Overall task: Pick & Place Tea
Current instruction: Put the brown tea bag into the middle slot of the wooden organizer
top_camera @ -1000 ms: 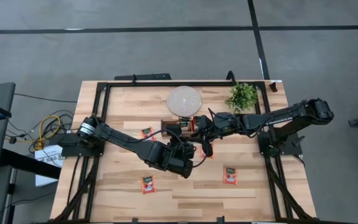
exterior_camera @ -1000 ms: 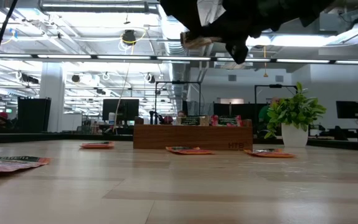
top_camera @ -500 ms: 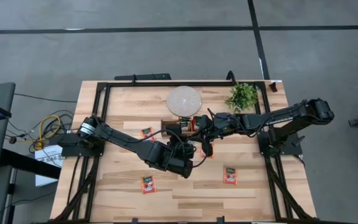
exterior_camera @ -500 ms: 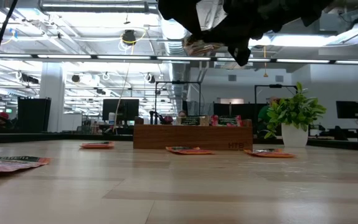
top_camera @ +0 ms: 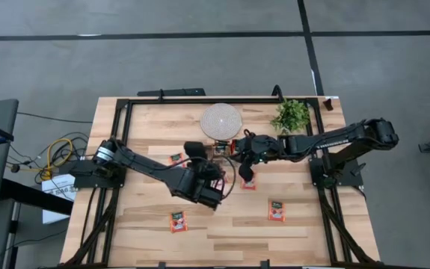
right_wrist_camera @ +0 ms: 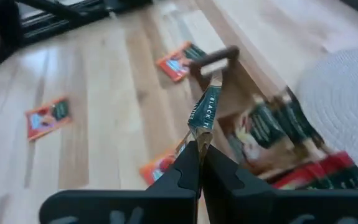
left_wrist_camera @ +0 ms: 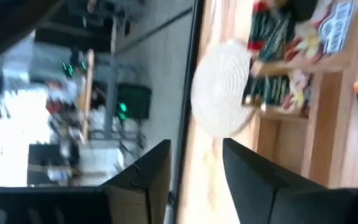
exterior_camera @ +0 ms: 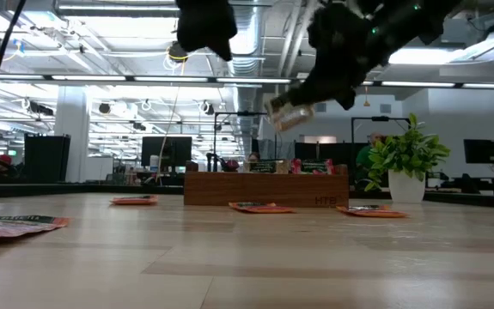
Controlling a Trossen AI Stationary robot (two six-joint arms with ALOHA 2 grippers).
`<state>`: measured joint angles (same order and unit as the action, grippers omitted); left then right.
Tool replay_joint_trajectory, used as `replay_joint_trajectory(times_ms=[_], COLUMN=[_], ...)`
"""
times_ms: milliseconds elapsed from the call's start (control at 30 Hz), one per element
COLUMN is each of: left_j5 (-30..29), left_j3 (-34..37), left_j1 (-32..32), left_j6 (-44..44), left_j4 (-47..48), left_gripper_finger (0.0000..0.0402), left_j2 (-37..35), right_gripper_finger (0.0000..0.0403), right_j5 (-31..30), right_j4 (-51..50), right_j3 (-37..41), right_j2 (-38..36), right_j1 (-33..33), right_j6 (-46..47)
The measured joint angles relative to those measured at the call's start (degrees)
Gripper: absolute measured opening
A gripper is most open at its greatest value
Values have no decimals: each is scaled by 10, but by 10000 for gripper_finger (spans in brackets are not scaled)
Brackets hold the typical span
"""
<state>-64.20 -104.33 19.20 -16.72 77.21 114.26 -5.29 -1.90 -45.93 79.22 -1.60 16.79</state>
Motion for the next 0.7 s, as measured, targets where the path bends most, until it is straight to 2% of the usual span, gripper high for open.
replay_joint_trajectory(times_ms=[100, 167, 233, 367, 533, 700], left_j5=[38, 78, 117, 161, 180, 169], left_j3=[0, 0, 0, 1, 3, 17], left_j1=[-2, -2, -1, 4, 16, 32], left_j6=[-102, -160, -197, -252, -284, -371], left_j4=[56, 86, 101, 115, 125, 126], left_gripper_finger=[141, 142, 142, 142, 142, 142], left_j2=[-1, -4, -10, -23, -42, -71], right_gripper_finger=[0, 0, 0, 0, 0, 0], right_j5=[17, -7, -26, -12, -9, -12], right_j4=[41, 48, 48, 118, 171, 175], right_j3=[-1, -2, 1, 0, 0, -1], right_j2=[4, 16, 38, 90, 150, 155], right_j1=[-3, -5, 1, 17, 35, 59], right_j6=[-33, -36, -40, -60, -66, -80])
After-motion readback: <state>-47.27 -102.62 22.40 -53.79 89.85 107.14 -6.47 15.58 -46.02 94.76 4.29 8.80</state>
